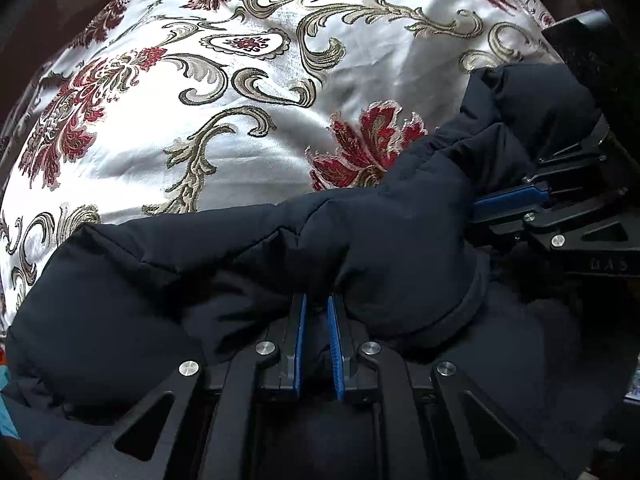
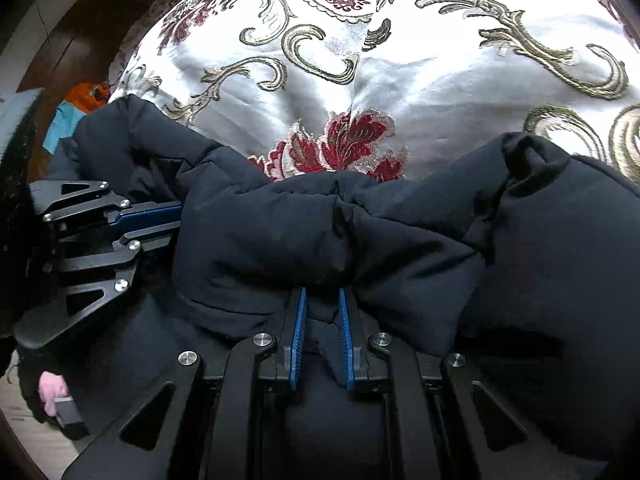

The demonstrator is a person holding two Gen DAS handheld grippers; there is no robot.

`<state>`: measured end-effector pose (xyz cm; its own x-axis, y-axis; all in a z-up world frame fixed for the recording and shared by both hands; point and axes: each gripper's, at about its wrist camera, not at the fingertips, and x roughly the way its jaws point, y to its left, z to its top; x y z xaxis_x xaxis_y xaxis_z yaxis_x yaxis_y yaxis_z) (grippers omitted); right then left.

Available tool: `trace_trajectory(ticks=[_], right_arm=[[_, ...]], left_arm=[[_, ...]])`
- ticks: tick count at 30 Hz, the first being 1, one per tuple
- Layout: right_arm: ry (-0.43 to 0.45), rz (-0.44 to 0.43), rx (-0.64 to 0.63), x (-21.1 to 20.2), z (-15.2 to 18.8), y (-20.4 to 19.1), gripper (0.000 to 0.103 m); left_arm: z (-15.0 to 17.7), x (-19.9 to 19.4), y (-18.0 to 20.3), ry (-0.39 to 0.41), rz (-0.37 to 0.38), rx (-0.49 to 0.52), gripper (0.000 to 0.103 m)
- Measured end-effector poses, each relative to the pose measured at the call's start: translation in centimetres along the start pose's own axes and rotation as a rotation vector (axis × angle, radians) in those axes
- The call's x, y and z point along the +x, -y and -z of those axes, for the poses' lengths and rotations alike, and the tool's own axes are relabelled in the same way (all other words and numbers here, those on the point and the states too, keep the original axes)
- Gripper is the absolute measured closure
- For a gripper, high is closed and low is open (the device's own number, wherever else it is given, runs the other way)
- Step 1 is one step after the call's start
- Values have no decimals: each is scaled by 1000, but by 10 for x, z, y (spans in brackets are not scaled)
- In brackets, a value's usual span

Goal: Fold large clothes
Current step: 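Carry the held hem with both grippers over the body toward the collar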

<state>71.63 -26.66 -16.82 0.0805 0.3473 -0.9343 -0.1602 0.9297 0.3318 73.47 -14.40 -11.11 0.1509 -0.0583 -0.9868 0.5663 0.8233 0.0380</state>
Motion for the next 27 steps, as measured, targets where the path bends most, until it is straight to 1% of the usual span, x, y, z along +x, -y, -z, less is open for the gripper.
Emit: trace_trajectory(ticks=[3,7,11,14,15,16,17,18,19,21,22,23,24,27], right_arm=[[33,20,-13,7,0,-3,93],[79,27,-14,10,6,-9,93],[135,3,-3,-2,22,-11,93],[146,-23,16,-13,27,0,89],[155,-39,35,-20,28,-1,88],[168,-66,63,-25,26,0,88],[196,-137,108,-35,25,1,88],[214,-173,127,-40,22,1,88],[224,-189,130,-45,18,-3,88],[206,-175,79,-45,10,-15,88],[190,-147,47,-43,8,-19,88],[154,-101,7,-36,6,-26,88],[124,-87,-8,-33,7,-22,88],[75,-97,4,-20,6,-19,88]], left_arm=[[0,6,7,16,-36,26,92],[-1,17,12,48,-63,26,92],[3,12,16,81,-58,8,92],[12,1,8,107,-12,-25,92],[15,-4,4,115,22,-58,92],[15,-6,-3,124,48,-81,92],[17,-12,-9,137,90,-117,92],[21,-16,-17,151,131,-157,92],[24,-17,-23,155,155,-184,92],[29,-17,-34,154,212,-250,92],[31,-16,-38,155,230,-276,92],[31,-16,-41,154,245,-305,92],[31,-16,-43,152,247,-314,92],[33,-16,-44,142,229,-305,92]])
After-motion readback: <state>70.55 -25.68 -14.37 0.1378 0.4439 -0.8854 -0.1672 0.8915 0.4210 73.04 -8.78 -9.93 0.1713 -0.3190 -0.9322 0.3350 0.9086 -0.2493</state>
